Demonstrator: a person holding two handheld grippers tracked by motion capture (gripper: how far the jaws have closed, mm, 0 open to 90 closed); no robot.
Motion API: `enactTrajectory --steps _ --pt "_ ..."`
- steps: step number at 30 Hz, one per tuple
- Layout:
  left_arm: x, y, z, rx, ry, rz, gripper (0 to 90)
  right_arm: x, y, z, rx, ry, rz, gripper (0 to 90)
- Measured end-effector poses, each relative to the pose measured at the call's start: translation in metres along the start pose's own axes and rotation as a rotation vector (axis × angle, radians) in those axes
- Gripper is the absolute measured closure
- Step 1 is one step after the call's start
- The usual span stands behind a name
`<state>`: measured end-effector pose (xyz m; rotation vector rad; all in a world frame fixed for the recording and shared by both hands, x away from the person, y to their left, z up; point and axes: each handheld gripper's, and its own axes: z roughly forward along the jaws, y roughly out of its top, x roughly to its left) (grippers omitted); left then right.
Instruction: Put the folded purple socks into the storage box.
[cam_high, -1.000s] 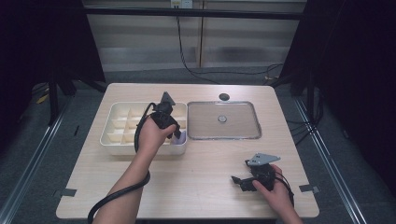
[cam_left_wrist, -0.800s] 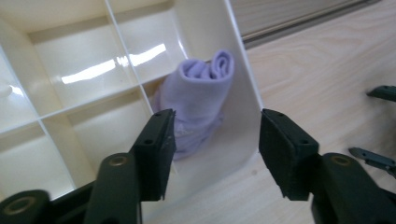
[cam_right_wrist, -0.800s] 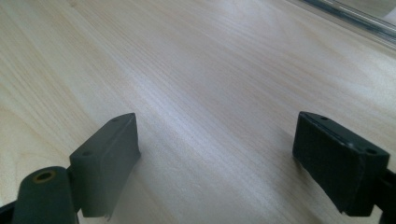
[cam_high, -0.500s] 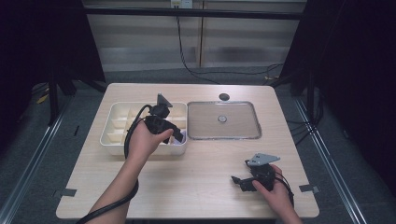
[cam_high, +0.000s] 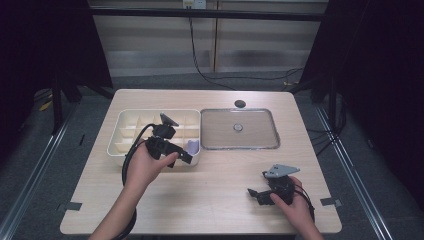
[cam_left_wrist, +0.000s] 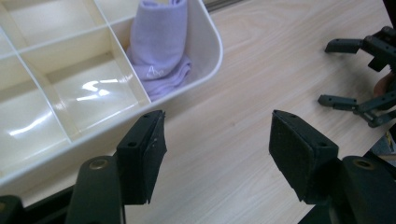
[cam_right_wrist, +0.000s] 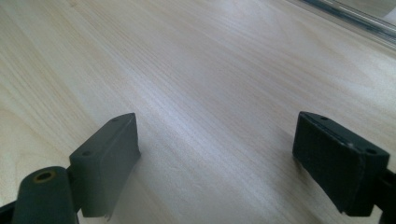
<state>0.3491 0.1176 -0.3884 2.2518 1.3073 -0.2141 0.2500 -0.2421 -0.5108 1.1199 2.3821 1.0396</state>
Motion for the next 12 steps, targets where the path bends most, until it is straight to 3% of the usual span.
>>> enactTrajectory --steps 6,12 --pt "0.0 -0.02 0.005 -0.019 -0.024 0.018 35.4 0.0 0.0 0.0 0.0 0.0 0.0 13.7" --pt "0.004 -0.026 0.008 -0.02 -0.028 0.006 34.8 0.0 0.0 0.0 0.0 0.0 0.0 13.7"
